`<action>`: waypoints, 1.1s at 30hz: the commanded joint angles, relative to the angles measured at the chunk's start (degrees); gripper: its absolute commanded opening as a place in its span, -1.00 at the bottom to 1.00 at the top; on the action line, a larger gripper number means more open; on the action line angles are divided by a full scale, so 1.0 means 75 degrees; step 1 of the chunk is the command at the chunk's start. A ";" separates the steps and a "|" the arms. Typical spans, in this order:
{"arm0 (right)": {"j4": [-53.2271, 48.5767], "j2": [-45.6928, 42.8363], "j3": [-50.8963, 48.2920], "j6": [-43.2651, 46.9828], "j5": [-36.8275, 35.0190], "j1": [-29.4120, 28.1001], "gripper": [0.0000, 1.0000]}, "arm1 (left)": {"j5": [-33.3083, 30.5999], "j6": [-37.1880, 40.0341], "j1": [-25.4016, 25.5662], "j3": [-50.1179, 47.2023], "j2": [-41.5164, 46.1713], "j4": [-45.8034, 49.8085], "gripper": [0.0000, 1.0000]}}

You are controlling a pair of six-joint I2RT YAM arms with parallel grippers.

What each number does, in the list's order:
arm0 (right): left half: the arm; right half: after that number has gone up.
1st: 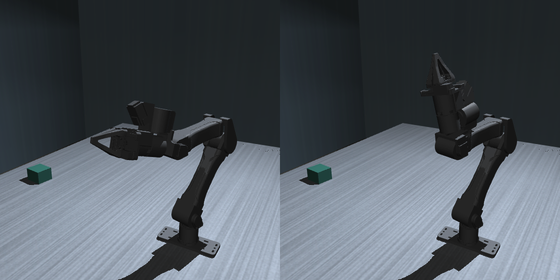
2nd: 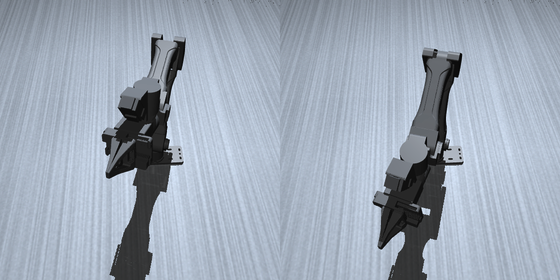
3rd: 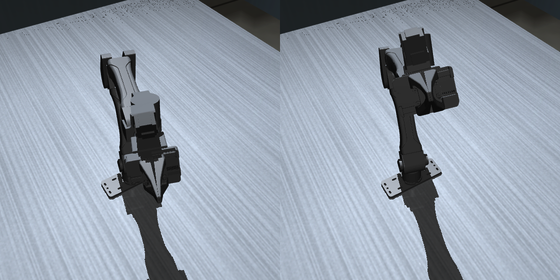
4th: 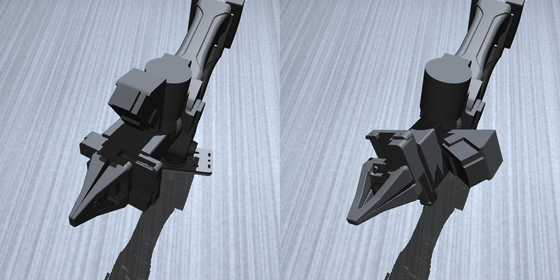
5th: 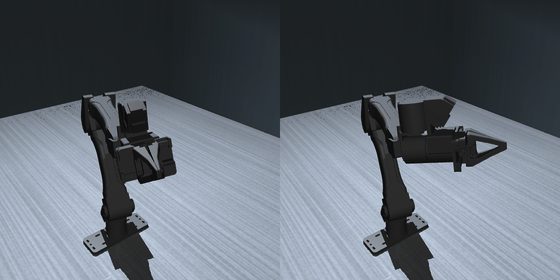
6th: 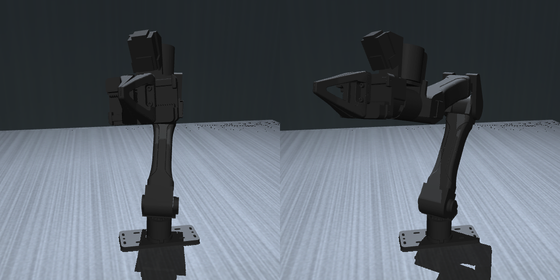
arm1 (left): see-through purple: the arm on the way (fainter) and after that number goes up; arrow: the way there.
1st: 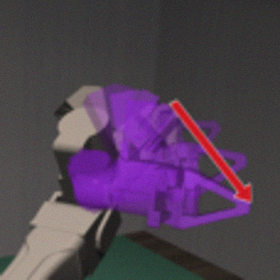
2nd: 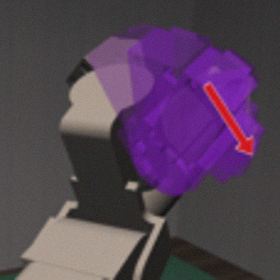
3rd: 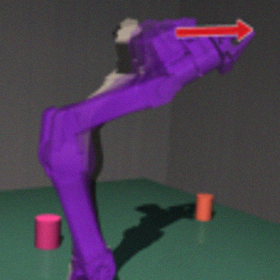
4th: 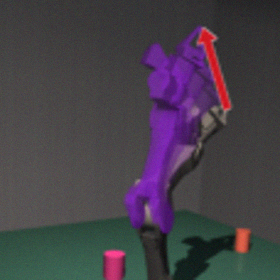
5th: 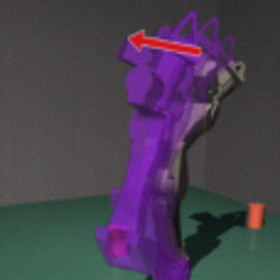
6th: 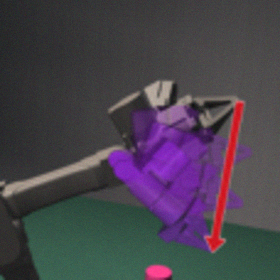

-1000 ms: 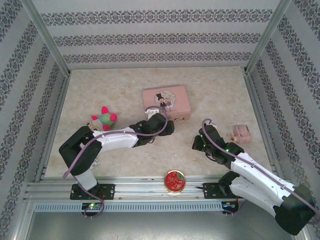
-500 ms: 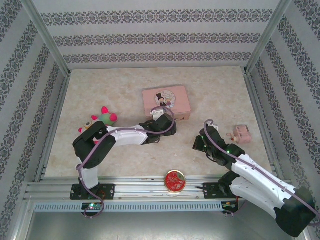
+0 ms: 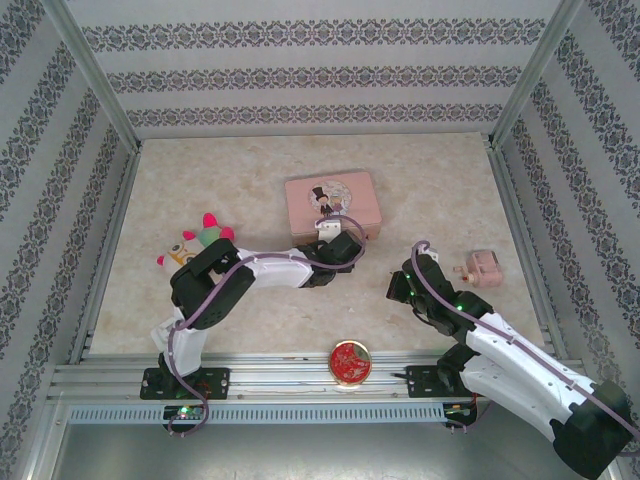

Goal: Unlock a padlock with a key

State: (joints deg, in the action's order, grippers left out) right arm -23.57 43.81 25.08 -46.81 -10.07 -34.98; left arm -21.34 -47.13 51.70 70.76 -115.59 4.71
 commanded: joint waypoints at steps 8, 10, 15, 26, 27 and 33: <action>0.0245 -0.0006 -0.0111 -0.0032 -0.0029 0.0048 -1.00 | -0.0541 0.0636 0.0079 0.0835 -0.0652 0.0643 0.15; 0.0247 -0.0017 -0.0120 -0.0029 -0.0029 0.0055 -1.00 | -0.0570 0.0660 0.0078 0.0899 -0.0715 0.0666 0.08; 0.0260 -0.0006 -0.0122 0.0003 0.0001 0.0049 -1.00 | -0.0727 0.0730 0.0067 0.1033 -0.0864 0.0688 -0.06; 0.0354 -0.0041 -0.0224 -0.0016 0.0053 0.0048 -1.00 | -0.0916 0.0875 0.0032 0.1228 -0.1100 0.0667 -0.33; 0.0370 -0.0030 -0.0228 -0.0017 0.0064 0.0056 -1.00 | -0.0904 0.0872 0.0032 0.1229 -0.1112 0.0665 -0.37; 0.0427 0.0000 -0.0273 -0.0011 0.0099 0.0049 -1.00 | -0.0761 0.0810 0.0020 0.1150 -0.1102 0.0626 -0.58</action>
State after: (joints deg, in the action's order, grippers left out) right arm -21.21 43.92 23.83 -46.78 -9.61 -34.98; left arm -26.85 -41.52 51.70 78.41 -122.34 8.69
